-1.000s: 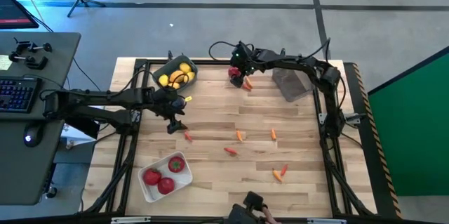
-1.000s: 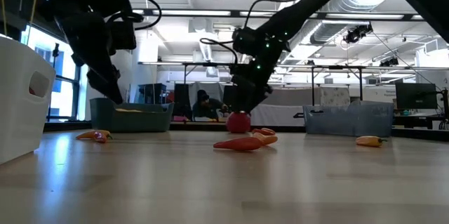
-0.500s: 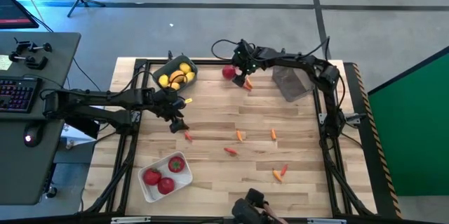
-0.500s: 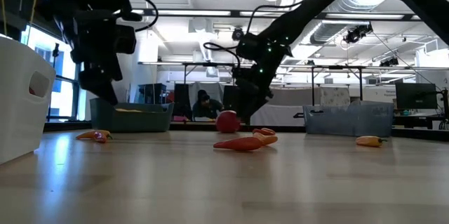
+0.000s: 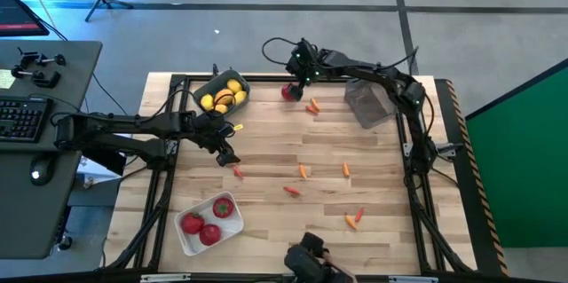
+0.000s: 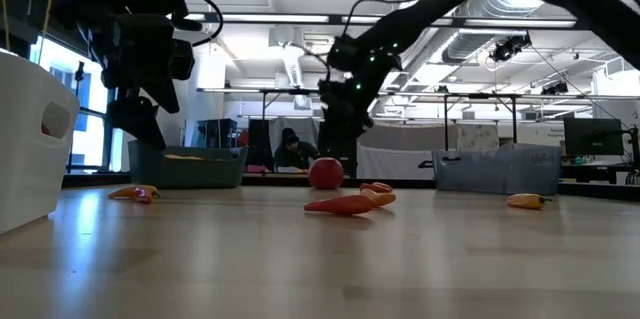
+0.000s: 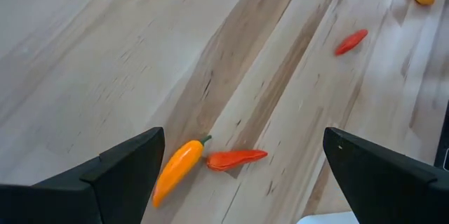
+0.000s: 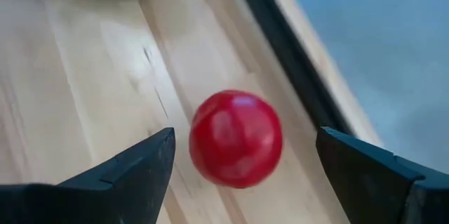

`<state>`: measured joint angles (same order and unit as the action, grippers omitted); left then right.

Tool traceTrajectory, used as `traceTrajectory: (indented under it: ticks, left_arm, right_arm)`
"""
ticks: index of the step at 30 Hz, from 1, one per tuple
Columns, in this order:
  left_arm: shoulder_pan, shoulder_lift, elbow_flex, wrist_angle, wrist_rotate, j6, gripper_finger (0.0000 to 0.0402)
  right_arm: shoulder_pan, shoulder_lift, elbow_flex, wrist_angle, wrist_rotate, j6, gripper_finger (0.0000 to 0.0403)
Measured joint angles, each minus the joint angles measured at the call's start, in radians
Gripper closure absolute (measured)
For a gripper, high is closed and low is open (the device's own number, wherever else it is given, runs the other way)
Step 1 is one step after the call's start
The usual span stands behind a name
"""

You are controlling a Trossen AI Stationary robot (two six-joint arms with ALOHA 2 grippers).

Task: Sort produce into baskets
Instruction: Put the red tomato into the white bin

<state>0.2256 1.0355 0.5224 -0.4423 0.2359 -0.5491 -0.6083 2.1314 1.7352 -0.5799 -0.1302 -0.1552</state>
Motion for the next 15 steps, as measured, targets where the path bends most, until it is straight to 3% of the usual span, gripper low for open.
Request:
traceTrajectory:
  ticks: [9,15]
  left_arm:
    - [0.0,0.0,0.0,0.0,0.003,-0.024,0.0025]
    - [0.0,0.0,0.0,0.0,0.003,-0.024,0.0025]
  right_arm:
    - [0.001,0.224,0.341,-0.372,0.016,-0.054,0.0066]
    - [0.011,0.302,0.456,-0.441,0.016,-0.074,0.0066]
